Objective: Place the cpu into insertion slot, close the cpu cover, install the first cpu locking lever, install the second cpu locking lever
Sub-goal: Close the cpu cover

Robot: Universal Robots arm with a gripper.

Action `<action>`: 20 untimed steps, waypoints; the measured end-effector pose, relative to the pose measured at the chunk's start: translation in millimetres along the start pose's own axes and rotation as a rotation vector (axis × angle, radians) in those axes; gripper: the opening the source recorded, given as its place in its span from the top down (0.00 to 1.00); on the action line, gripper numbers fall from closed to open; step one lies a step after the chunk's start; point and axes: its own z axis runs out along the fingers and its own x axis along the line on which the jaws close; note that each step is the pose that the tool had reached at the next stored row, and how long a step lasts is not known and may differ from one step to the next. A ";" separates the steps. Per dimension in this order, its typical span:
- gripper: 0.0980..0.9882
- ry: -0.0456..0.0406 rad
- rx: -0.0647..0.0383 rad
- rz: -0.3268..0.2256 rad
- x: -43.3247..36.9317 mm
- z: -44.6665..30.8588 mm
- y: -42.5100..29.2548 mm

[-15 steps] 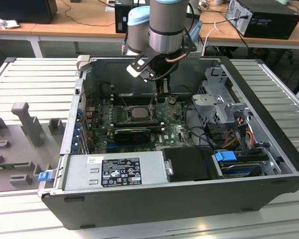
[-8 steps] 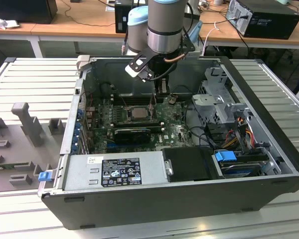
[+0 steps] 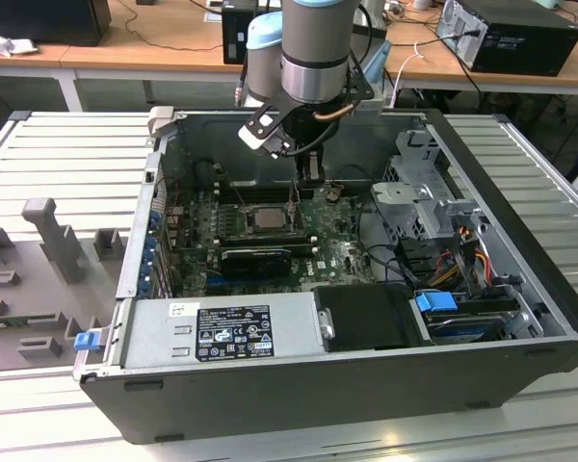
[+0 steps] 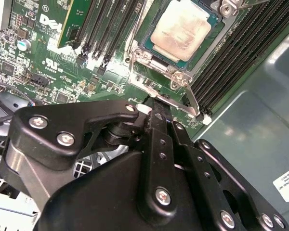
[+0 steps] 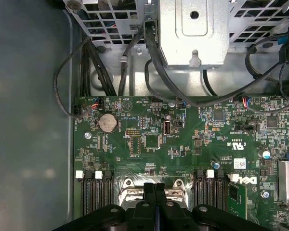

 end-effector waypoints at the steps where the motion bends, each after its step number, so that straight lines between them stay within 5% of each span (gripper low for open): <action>1: 0.99 0.0000 0.000 0.000 0.0 0.0 -0.6; 14: 0.99 0.0000 0.000 0.000 -0.1 0.2 -10.5; 20: 0.99 0.0000 0.003 0.000 -0.3 5.5 -23.1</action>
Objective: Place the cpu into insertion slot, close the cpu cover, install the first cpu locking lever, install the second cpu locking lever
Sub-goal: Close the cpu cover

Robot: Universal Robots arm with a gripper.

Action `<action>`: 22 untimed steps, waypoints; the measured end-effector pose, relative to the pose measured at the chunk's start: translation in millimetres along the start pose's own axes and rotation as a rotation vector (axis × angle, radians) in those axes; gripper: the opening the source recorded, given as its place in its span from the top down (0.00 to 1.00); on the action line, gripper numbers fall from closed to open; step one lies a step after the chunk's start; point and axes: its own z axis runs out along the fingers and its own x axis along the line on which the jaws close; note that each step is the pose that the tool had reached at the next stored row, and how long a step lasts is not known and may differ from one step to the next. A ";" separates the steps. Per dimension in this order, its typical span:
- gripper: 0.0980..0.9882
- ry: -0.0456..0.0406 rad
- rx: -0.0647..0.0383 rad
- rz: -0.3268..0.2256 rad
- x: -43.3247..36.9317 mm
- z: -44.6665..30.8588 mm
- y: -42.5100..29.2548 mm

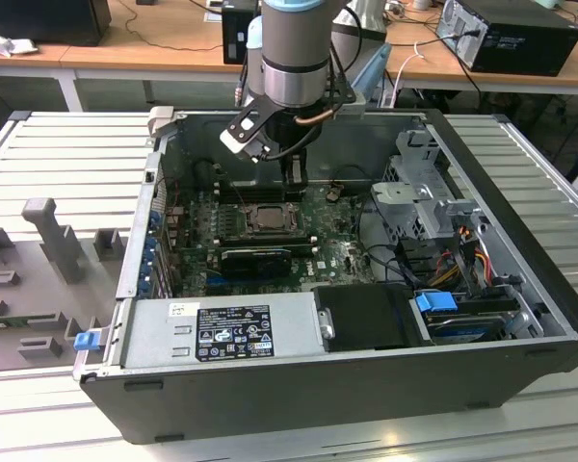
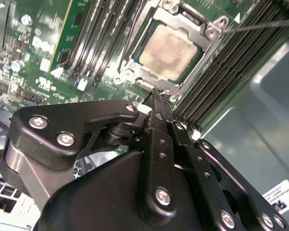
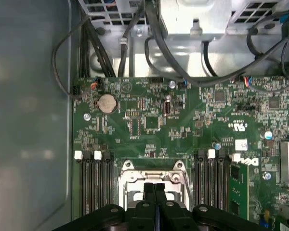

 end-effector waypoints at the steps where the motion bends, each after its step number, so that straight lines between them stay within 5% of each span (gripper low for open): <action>1: 0.99 0.0000 0.000 0.000 0.3 1.5 -0.8; 8: 0.99 0.0017 0.004 -0.029 -0.2 14.8 -9.8; 22: 0.99 0.0023 0.007 -0.039 -0.5 14.8 -26.7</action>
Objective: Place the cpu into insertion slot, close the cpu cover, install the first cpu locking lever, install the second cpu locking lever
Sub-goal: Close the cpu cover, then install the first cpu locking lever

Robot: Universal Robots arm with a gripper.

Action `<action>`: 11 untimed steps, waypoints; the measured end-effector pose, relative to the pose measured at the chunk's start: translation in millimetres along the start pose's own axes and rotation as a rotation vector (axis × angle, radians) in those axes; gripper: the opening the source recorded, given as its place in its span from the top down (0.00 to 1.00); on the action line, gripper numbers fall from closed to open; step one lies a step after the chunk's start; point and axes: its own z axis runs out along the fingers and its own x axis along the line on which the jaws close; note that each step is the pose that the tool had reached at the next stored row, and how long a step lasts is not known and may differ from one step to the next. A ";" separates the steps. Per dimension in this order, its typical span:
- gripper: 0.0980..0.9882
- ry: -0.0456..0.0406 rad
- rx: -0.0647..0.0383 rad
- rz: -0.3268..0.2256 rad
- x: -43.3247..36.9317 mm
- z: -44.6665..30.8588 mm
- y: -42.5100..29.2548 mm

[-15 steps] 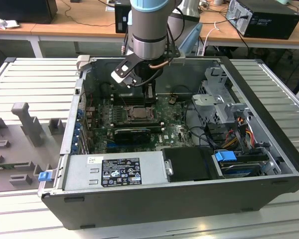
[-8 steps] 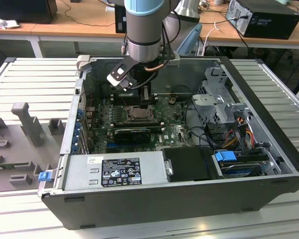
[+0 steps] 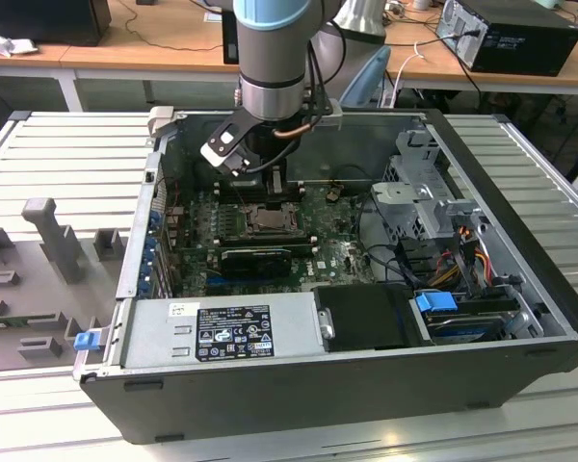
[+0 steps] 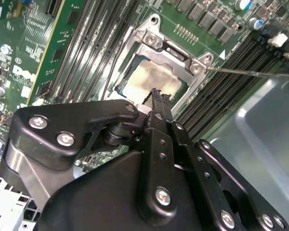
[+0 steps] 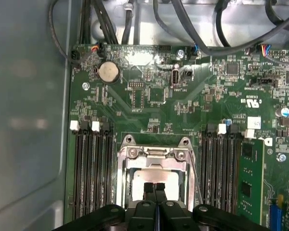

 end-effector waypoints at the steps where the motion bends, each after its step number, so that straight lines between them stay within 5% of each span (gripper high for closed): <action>1: 0.99 0.0000 0.000 0.000 0.1 0.0 -1.5; 11: 0.99 0.0000 0.000 0.000 0.2 -1.0 -6.3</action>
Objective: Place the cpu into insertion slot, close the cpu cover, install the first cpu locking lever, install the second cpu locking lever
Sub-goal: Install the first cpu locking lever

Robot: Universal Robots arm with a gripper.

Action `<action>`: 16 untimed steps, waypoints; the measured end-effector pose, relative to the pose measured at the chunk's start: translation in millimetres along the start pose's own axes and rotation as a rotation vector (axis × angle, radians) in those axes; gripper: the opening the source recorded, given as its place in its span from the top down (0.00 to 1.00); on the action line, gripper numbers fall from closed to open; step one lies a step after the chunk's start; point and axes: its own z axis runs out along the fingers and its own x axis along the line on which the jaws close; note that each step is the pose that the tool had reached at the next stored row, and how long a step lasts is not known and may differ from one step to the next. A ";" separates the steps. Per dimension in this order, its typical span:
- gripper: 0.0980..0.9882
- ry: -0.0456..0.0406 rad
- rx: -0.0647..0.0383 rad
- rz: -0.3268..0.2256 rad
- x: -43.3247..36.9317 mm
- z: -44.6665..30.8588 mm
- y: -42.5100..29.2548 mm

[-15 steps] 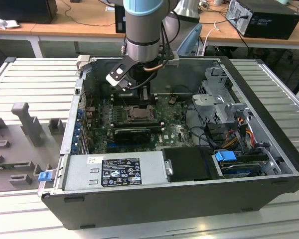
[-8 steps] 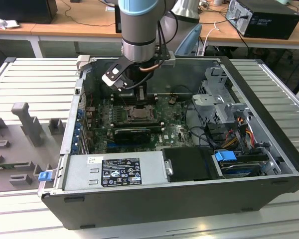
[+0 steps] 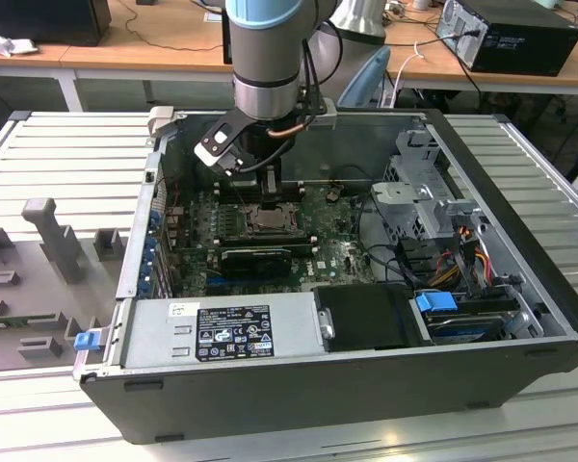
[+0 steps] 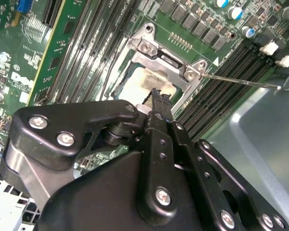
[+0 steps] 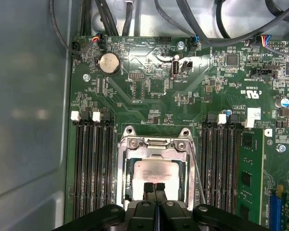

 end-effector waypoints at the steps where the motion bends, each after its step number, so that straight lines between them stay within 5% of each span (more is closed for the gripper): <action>1: 0.99 -0.0001 0.000 0.000 0.0 -0.2 0.0; 16: 0.99 0.0000 0.000 0.000 0.5 -12.0 0.6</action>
